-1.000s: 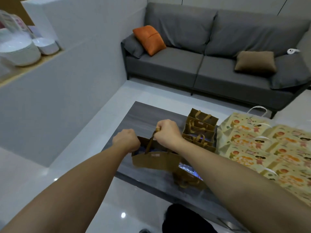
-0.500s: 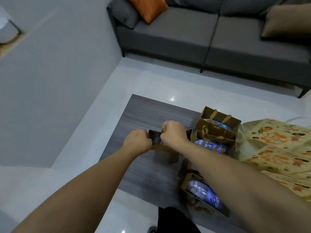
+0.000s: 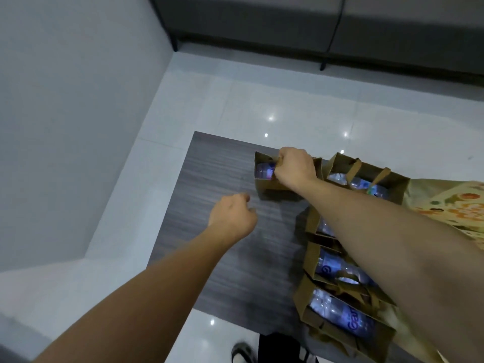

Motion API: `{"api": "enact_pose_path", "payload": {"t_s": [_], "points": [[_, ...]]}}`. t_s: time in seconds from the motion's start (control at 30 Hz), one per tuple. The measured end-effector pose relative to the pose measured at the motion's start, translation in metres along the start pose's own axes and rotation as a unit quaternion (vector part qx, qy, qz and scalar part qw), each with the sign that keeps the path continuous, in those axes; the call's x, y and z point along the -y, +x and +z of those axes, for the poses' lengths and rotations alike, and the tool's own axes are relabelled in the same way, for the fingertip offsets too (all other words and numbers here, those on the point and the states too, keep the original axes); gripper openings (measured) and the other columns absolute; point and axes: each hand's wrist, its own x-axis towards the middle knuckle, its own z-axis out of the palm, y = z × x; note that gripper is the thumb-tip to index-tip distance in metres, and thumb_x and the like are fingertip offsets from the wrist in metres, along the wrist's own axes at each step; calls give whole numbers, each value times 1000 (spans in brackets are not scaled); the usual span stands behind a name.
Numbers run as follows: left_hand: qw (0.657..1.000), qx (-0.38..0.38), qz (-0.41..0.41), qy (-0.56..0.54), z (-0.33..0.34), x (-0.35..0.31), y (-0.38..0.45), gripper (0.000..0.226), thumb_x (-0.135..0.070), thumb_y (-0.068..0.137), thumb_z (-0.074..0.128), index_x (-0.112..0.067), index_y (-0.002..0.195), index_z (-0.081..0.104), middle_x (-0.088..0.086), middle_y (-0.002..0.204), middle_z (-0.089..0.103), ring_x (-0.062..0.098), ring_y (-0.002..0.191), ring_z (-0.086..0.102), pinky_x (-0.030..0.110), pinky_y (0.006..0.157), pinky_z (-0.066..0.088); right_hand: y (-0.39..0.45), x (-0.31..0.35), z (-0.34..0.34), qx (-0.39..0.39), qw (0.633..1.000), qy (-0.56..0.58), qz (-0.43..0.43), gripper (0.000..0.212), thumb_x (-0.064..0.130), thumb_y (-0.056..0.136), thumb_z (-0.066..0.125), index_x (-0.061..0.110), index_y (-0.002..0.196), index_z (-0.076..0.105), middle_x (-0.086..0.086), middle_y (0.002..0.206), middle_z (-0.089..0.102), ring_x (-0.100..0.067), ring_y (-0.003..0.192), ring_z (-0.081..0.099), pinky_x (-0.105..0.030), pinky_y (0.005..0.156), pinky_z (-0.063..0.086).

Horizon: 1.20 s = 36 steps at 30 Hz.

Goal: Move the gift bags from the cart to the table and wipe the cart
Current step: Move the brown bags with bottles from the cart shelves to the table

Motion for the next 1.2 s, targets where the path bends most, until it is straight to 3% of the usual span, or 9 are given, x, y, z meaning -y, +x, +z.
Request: {"api": "enact_pose_path", "payload": {"t_s": [0.1, 0.27, 0.43, 0.57, 0.63, 0.83, 0.97, 1.1, 1.2], "points": [[1000, 14, -7, 14, 6, 6, 3, 44, -31, 101, 50, -18, 143, 51, 14, 125, 65, 29, 111, 63, 40, 98, 52, 9, -8, 4, -29, 998, 36, 31, 6, 14, 88, 61, 12, 92, 64, -12, 93, 66, -31, 89, 64, -49, 80, 58], [1000, 19, -9, 19, 3, 5, 4, 43, -29, 102, 51, -15, 143, 51, 13, 134, 59, 28, 115, 61, 40, 99, 52, 17, -2, -4, -49, 994, 80, 58, 12, 4, 84, 61, 7, 95, 65, -12, 94, 67, -30, 92, 63, -42, 78, 57], [999, 22, 7, 36, -6, -1, 6, 42, -29, 100, 50, -16, 141, 54, 12, 121, 66, 28, 105, 65, 41, 92, 56, 17, -3, -15, -60, 991, 91, 81, 11, 1, 87, 57, 7, 91, 66, -9, 89, 67, -25, 83, 59, -30, 67, 45], [998, 18, 31, 50, -15, -8, 1, 39, -28, 101, 51, -15, 137, 55, 12, 117, 66, 27, 103, 65, 42, 92, 56, 6, 2, -20, -73, 991, 86, 75, 31, 13, 91, 65, 13, 121, 65, -9, 112, 68, -26, 101, 63, -34, 79, 54], [997, 16, 47, 59, -21, -10, -4, 38, -27, 100, 51, -15, 136, 56, 11, 119, 65, 27, 105, 64, 42, 92, 55, -8, 6, -23, -74, 991, 83, 80, 41, 14, 89, 66, 15, 130, 61, -9, 113, 67, -28, 105, 62, -39, 85, 57], [989, -18, 131, 64, -57, -13, -29, 33, -23, 99, 52, -19, 131, 60, 10, 123, 65, 28, 111, 62, 35, 91, 51, -87, 7, -16, -102, 983, 87, 123, 39, 31, 88, 68, 26, 126, 65, -4, 115, 69, -27, 106, 64, -44, 87, 58], [976, -14, 198, 89, -78, -19, -59, 28, -25, 97, 54, -21, 122, 64, 8, 111, 68, 26, 98, 65, 36, 86, 55, -157, 11, -12, -135, 976, 73, 156, 45, 35, 85, 69, 27, 129, 62, -3, 115, 69, -26, 108, 64, -45, 91, 56], [949, -41, 289, 117, -93, -37, -89, 26, -24, 94, 55, -18, 117, 65, 8, 112, 65, 23, 91, 59, 33, 76, 52, -220, 25, -18, -184, 962, 81, 184, 44, 39, 84, 68, 29, 127, 63, -1, 114, 68, -27, 107, 64, -41, 87, 56], [921, -46, 366, 127, -90, -58, -117, 25, -26, 95, 57, -18, 118, 63, 6, 113, 63, 24, 100, 59, 39, 87, 56, -269, 34, -29, -240, 945, 76, 207, 50, 38, 82, 68, 28, 130, 62, -6, 120, 65, -30, 112, 60, -42, 91, 53]]}}
